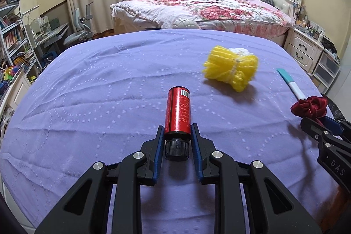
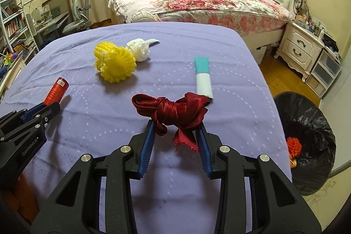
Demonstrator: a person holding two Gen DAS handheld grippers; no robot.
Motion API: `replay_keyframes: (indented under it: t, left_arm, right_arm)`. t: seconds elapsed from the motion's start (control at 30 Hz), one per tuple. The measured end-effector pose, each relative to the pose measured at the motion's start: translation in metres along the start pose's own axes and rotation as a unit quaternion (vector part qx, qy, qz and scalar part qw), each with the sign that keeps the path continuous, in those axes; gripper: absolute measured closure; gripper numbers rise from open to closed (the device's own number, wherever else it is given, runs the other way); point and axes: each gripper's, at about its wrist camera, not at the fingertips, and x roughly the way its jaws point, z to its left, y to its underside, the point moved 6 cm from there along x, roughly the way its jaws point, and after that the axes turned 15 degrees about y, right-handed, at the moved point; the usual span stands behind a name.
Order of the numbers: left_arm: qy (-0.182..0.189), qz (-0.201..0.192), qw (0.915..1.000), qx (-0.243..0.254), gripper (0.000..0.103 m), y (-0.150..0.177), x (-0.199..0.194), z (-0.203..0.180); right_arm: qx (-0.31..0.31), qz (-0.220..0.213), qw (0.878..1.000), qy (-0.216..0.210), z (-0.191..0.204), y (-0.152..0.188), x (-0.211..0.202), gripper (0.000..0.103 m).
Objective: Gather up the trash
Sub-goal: 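Drop the ribbon bow into the bin while the left gripper drops the red canister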
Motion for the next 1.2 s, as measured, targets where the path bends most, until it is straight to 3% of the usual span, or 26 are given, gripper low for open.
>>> replay_keyframes:
  t: [1.2]
  left_arm:
    - [0.076, 0.010, 0.9910, 0.110, 0.078, 0.014, 0.016, -0.153]
  right_arm:
    - [0.109, 0.006, 0.990, 0.089, -0.148, 0.055, -0.010, 0.066]
